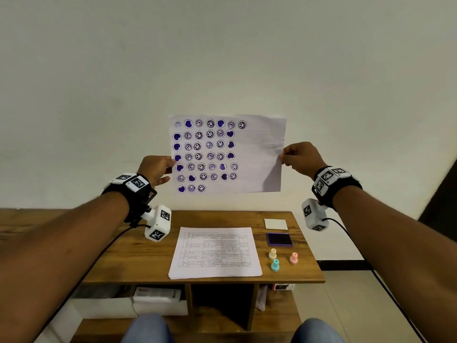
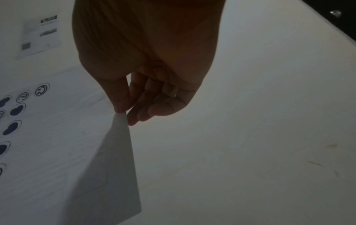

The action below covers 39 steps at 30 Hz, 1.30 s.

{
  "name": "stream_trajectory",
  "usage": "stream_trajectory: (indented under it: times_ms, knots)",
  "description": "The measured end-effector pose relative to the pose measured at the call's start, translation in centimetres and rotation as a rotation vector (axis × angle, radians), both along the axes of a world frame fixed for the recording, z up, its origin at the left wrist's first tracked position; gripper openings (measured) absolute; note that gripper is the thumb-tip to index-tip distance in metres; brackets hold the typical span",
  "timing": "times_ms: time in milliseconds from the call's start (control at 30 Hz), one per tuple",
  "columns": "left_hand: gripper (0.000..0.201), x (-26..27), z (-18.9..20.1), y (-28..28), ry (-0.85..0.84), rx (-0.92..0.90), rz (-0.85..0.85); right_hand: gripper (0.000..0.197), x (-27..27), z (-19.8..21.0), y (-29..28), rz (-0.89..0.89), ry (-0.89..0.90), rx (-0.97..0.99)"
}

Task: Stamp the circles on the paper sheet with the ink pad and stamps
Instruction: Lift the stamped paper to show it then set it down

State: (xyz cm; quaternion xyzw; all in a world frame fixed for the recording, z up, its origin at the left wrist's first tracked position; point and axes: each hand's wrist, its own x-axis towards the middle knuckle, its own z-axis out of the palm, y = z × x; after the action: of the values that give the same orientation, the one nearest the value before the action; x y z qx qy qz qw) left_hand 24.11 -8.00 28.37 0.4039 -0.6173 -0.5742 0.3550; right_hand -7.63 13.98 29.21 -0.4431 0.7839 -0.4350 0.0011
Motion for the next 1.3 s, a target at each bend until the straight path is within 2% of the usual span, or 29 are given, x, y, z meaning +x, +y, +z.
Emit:
stream_trajectory:
  times_ms: [200,967,1133,1300]
  knots:
    - [0.008,0.3,0.0,0.1,-0.005,-0.015,0.002,0.023,0.4,0.1,0.4,0.010,0.011,0.012]
    - [0.009,0.8,-0.3,0.3,-0.008,-0.056,0.013,0.025,1.5,0.6,1.6,0.010,0.032,0.049]
    - [0.008,0.8,-0.2,0.1,-0.011,-0.061,0.012,0.022,1.7,0.7,1.5,0.005,-0.001,0.037]
    - [0.004,1.0,-1.0,-0.2,-0.033,-0.049,0.008,0.015,2.2,-0.1,1.4,-0.006,-0.127,-0.007]
